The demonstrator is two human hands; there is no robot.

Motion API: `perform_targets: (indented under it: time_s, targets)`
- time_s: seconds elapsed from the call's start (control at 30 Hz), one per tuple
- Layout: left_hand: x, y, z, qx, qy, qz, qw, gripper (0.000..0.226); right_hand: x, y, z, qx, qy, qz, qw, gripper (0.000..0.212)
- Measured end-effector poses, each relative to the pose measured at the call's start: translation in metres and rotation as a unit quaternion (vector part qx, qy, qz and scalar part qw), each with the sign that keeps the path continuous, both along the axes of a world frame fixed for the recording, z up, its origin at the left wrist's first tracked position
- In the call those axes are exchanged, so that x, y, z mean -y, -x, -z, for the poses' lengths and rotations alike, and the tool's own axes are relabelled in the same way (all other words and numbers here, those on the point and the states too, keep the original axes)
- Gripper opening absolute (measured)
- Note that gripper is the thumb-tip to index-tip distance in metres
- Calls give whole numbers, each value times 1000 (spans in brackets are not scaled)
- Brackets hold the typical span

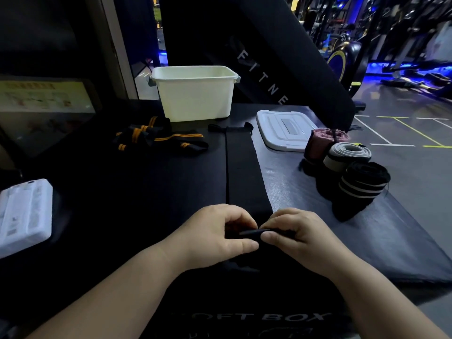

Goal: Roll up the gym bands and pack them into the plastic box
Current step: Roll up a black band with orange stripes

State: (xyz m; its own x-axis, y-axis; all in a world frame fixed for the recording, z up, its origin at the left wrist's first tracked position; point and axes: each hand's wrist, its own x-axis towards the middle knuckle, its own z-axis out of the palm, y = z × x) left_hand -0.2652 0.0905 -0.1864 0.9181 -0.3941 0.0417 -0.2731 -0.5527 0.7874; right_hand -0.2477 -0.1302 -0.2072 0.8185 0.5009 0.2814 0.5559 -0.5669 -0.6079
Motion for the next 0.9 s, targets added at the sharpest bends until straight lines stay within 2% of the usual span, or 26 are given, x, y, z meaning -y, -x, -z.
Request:
perform_targets:
  time_s: [0.3, 0.4, 0.53, 0.6, 0.77, 0.9]
  targets:
    - [5, -7, 4, -34, 13, -55, 998, 8, -3, -6, 4, -13, -1, 36, 999, 37]
    - [7, -10, 5, -37, 3, -70, 997, 3, -5, -5, 7, 5, 7, 43, 999, 29]
    - [9, -13, 8, -29, -9, -84, 996, 5, -6, 0, 5, 25, -61, 31, 997, 23]
    - [9, -13, 8, -28, -11, -78, 996, 6, -6, 0, 4, 42, -50, 11, 998, 16]
    - [8, -11, 7, -19, -40, -89, 995, 10, 0, -1, 3, 28, -35, -3, 999, 31]
    - [5, -15, 5, 63, -81, -94, 990, 13, 1, -3, 2, 37, 4, -13, 999, 40]
